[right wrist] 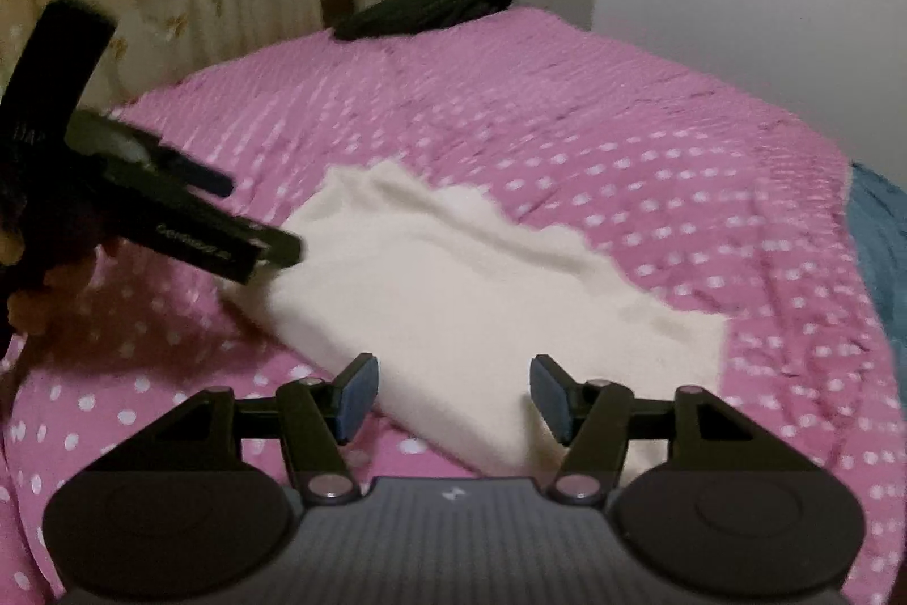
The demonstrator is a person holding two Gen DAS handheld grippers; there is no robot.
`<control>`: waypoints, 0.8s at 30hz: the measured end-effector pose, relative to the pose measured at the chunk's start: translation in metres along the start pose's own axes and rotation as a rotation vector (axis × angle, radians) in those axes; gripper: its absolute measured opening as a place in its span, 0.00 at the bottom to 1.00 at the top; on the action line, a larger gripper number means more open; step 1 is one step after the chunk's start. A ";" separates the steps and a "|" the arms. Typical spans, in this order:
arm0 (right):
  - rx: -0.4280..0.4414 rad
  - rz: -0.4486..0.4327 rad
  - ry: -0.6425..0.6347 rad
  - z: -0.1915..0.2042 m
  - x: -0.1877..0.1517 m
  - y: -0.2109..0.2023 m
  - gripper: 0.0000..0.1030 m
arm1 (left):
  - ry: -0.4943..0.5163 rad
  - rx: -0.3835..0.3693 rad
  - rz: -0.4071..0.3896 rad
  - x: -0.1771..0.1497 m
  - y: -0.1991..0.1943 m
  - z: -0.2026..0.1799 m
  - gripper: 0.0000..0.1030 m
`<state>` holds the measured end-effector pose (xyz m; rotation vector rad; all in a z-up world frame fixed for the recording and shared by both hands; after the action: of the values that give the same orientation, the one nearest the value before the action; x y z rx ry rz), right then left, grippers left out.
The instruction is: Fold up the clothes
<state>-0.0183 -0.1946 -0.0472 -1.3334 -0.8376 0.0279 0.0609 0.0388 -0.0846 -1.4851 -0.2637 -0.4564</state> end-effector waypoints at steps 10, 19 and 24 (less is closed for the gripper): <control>-0.080 -0.007 0.231 -0.083 -0.009 0.000 0.59 | -0.089 -0.035 0.037 0.014 0.018 0.013 0.83; 0.032 0.027 0.386 -0.112 -0.021 0.034 0.55 | -0.160 -0.096 0.072 0.014 0.028 0.029 0.84; 0.053 0.027 0.363 -0.105 -0.017 0.035 0.36 | -0.183 -0.098 0.068 0.013 0.026 0.039 0.84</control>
<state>0.0418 -0.2808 -0.0858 -1.2515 -0.5079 -0.1657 0.0884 0.0762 -0.0993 -1.6296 -0.3376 -0.2821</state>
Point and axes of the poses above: each gripper's, at about its wrist camera, not at the fingertips, and y roughly the way its jaws point, z to its left, x to its top, the point moved 4 cm from there along y, roughly the way its jaws point, and after that the axes turned 14 degrees about z, right-handed, at the moved point
